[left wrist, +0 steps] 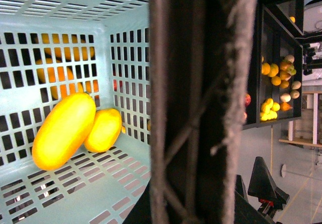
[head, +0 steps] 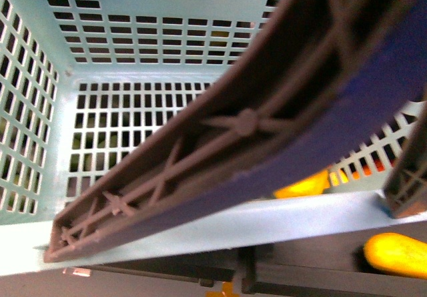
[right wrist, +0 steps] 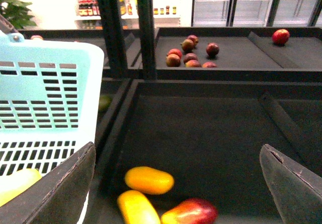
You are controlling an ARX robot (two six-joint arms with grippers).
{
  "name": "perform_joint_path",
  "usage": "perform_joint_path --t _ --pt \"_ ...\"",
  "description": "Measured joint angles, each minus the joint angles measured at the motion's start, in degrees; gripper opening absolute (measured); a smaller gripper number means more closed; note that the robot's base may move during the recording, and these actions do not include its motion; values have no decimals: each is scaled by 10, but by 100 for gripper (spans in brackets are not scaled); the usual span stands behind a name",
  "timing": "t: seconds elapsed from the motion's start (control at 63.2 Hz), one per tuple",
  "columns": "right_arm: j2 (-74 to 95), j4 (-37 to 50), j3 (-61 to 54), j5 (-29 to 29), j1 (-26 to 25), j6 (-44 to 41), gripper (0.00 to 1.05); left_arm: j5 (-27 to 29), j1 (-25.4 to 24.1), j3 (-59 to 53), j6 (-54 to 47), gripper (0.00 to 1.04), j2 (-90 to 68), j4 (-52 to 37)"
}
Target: Pick lemon and mango into basket
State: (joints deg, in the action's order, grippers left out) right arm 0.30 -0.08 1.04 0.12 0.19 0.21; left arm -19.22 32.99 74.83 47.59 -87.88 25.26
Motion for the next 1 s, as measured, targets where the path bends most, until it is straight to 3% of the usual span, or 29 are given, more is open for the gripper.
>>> perform_joint_path --t 0.997 --pt "-1 0 0 0 0 0 96 -4 -1 0 -1 5 0 0"
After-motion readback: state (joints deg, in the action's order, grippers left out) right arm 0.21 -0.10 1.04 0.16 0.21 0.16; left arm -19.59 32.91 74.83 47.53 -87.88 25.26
